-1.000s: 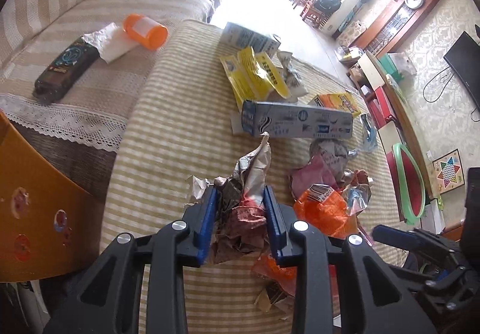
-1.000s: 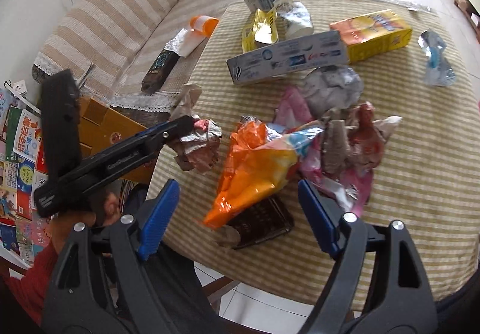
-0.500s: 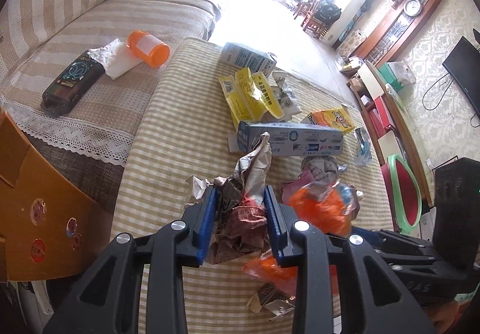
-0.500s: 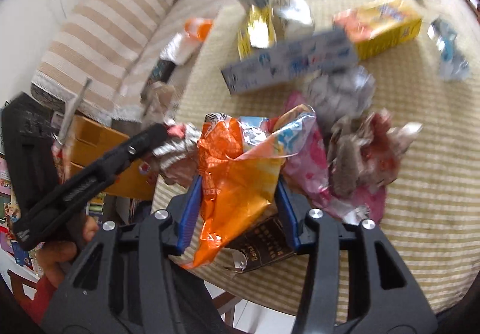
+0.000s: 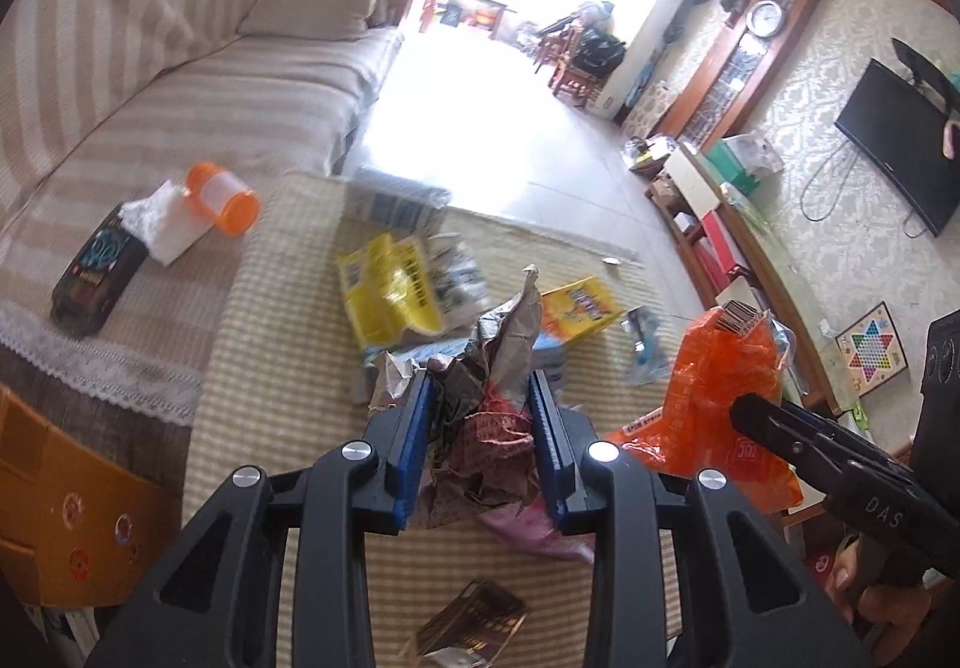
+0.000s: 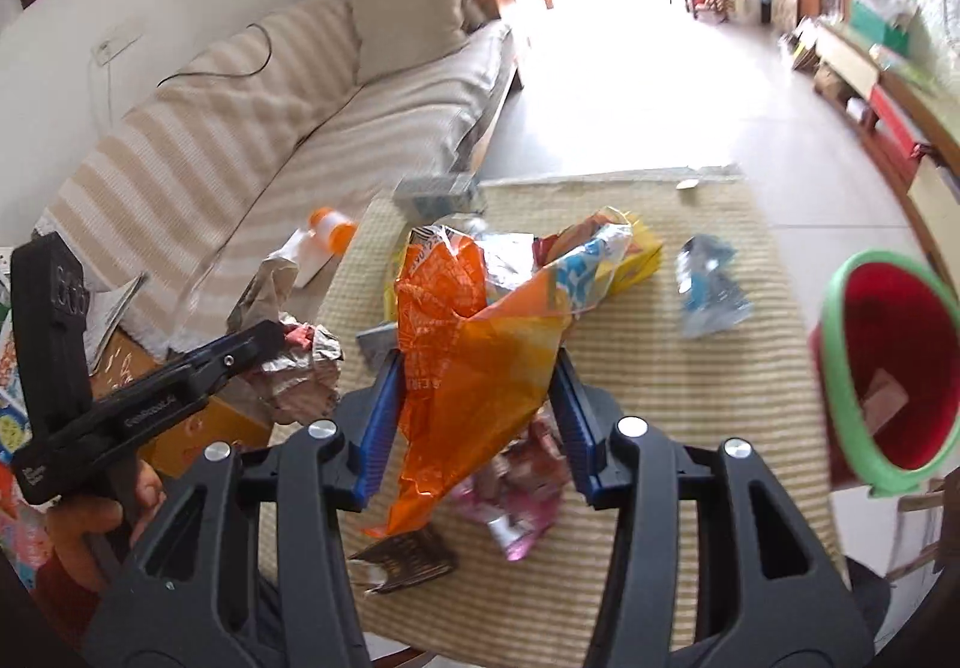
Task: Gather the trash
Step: 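Drop the wrapper from the left tool into the red bin while the right tool drops the orange bag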
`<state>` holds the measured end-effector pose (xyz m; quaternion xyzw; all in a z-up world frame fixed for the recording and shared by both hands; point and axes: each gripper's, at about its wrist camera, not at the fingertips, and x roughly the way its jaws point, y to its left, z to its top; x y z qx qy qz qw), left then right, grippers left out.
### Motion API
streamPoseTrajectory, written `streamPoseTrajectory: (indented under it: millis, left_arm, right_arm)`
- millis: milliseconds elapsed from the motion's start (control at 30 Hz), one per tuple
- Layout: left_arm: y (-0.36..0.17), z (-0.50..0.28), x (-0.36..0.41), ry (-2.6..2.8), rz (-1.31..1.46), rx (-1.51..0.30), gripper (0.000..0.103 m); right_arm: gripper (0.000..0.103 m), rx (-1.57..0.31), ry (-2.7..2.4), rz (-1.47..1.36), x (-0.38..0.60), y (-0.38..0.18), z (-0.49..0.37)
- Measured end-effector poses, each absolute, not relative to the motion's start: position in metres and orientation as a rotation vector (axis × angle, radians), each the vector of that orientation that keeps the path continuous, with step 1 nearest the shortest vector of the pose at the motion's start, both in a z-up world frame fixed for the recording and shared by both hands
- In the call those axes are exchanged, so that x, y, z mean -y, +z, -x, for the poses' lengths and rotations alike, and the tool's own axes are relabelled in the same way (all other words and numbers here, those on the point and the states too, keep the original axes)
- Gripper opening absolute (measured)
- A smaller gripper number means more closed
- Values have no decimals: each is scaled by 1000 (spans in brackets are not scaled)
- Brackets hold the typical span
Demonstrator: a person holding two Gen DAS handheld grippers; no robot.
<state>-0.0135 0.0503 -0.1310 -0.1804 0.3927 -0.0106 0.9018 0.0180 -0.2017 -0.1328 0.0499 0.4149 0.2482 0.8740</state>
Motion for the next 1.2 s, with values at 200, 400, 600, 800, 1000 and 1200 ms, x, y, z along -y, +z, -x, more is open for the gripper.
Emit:
streamPoseTrajectory:
  millis: [200, 400, 600, 800, 1000, 1200]
  left_arm:
    - [-109, -4, -21, -77, 348, -781, 29]
    - [-93, -13, 3, -108, 305, -753, 29]
    - [-83, -20, 22, -140, 269, -742, 29]
    - [-81, -26, 39, -175, 239, -746, 29]
    - [-83, -32, 54, -200, 221, -759, 30]
    - [-86, -39, 67, -217, 200, -770, 30]
  right_arm:
    - [47, -803, 454, -111, 232, -114, -23]
    - [47, -768, 401, -128, 262, -102, -24]
    - [47, -751, 357, -144, 280, -100, -26]
    - [47, -745, 322, -160, 296, -102, -26]
    - [47, -741, 306, -180, 308, -104, -27]
    - [47, -737, 276, -194, 319, -107, -25]
